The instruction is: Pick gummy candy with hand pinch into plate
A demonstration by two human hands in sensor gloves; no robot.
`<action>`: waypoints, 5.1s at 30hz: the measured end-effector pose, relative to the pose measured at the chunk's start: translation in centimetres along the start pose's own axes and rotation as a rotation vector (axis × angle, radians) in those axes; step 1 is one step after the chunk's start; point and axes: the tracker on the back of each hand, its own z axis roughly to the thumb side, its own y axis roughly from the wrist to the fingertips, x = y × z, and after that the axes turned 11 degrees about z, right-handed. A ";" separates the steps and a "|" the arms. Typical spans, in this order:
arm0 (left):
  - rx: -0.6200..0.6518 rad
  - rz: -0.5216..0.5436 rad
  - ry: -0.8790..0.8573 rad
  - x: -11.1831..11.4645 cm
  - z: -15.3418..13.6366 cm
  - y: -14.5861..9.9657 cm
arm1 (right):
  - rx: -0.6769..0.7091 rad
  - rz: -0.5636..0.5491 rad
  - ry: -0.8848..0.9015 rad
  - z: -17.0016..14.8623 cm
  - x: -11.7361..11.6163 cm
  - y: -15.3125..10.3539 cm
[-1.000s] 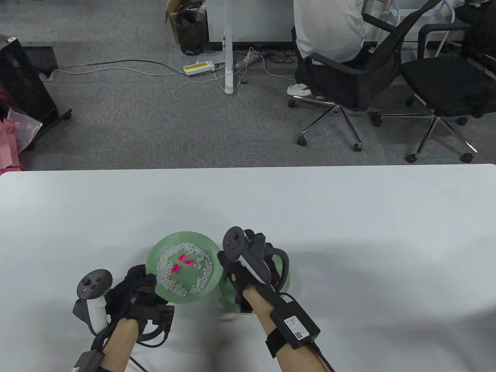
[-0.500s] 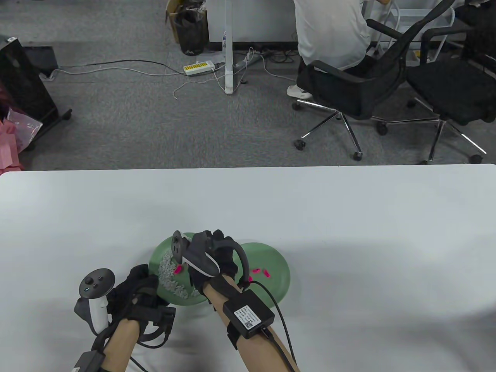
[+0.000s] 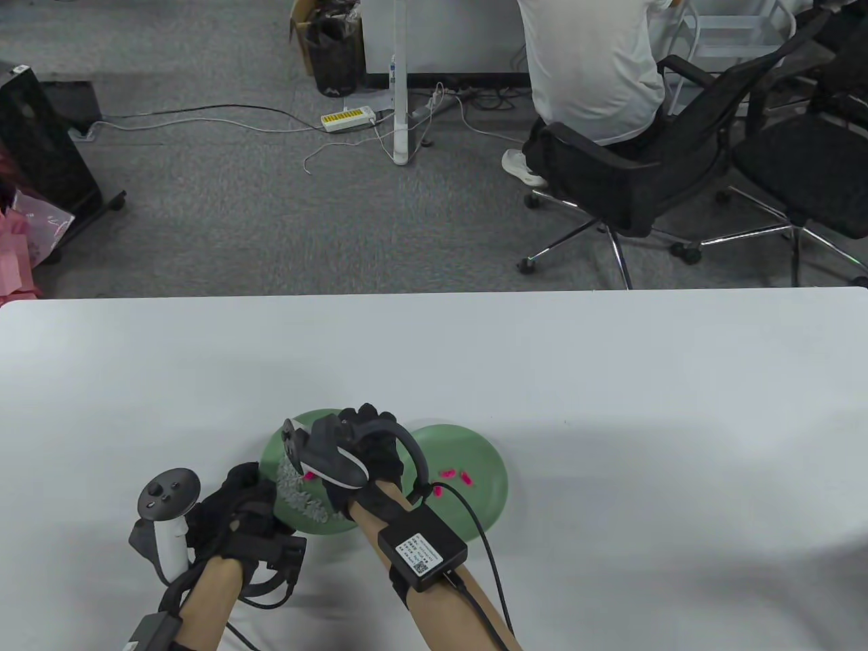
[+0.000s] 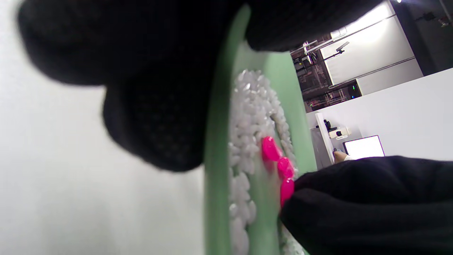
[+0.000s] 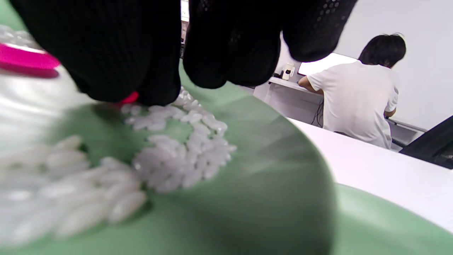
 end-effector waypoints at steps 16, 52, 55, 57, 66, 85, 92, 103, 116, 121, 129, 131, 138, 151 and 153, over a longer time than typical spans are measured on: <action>0.005 -0.013 0.004 0.2 0.0 -0.1 | 0.077 0.046 0.015 -0.4 -0.4 -0.1; -0.016 0.016 0.007 0.1 -0.6 0.7 | -0.191 0.113 0.341 -17.0 -6.3 -1.0; -0.015 0.015 0.006 0.1 -0.6 0.7 | -0.194 0.124 0.312 -17.0 -6.8 -0.9; -0.016 0.015 0.005 0.1 -0.6 0.7 | -0.203 0.134 0.283 -16.9 -7.0 -0.8; -0.017 0.012 0.005 0.1 -0.7 0.8 | -0.210 0.149 0.249 -16.4 -7.7 -0.3; 0.005 0.010 0.007 0.5 -0.6 0.5 | 0.006 0.000 0.403 -3.1 0.4 -0.9; 0.007 0.012 0.007 0.5 -0.5 0.4 | 0.020 -0.021 0.258 0.2 0.2 -0.7; 0.027 0.011 0.026 0.7 -0.3 0.3 | 0.011 0.011 0.193 1.0 -0.2 0.0; -0.013 0.005 -0.022 0.6 -0.7 0.6 | 0.031 0.028 0.185 1.5 -0.4 -0.3; -0.012 0.010 -0.020 0.4 -1.0 0.9 | 0.025 0.032 0.204 1.6 -0.4 -0.1; -0.003 0.006 -0.009 0.6 -1.1 0.9 | 0.049 0.071 0.249 1.2 -0.5 0.1; 0.001 0.007 -0.002 0.6 -1.0 0.8 | 0.060 0.066 0.253 1.0 -0.6 0.1; 0.004 0.019 0.007 0.5 -1.1 0.9 | 0.044 -0.022 0.319 -1.7 0.6 -0.6; -0.019 0.024 -0.004 0.1 -1.4 1.5 | -0.195 0.059 0.390 -12.7 -3.2 0.1; -0.018 0.026 -0.004 0.1 -1.4 1.5 | -0.204 0.087 0.390 -13.0 -4.0 0.2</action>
